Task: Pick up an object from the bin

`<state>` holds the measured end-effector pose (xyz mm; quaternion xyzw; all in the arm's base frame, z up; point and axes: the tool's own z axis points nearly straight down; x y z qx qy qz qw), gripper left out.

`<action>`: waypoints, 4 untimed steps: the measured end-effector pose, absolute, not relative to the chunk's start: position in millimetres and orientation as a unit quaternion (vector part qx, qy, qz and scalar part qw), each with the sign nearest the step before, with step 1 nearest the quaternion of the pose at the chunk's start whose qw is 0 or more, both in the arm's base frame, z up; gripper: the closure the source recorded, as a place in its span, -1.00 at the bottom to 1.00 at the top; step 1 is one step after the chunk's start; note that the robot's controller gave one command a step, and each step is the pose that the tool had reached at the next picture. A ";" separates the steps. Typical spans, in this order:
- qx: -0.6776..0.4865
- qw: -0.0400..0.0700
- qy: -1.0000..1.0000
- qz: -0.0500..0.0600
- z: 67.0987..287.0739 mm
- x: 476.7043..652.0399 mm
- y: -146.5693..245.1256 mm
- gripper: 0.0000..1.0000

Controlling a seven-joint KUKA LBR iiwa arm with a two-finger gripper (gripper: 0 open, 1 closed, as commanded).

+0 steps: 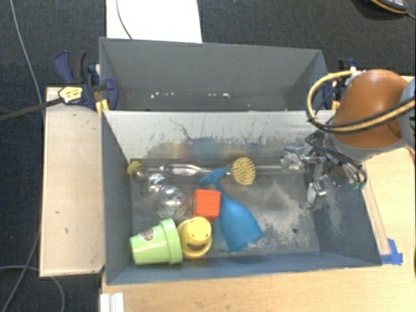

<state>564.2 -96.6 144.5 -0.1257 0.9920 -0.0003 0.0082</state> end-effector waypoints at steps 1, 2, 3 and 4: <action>-0.070 0.010 0.997 0.000 167.6 569.2 -66.9 -1.00; -0.041 0.007 0.999 -0.001 232.4 510.1 -135.4 -1.00; -0.059 0.010 0.998 -0.001 215.3 521.9 -133.2 -1.00; -0.152 0.010 0.988 -0.003 237.8 497.4 -102.8 -1.00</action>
Offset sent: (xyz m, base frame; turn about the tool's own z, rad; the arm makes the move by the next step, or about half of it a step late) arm -0.0535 -0.0354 0.0848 0.1606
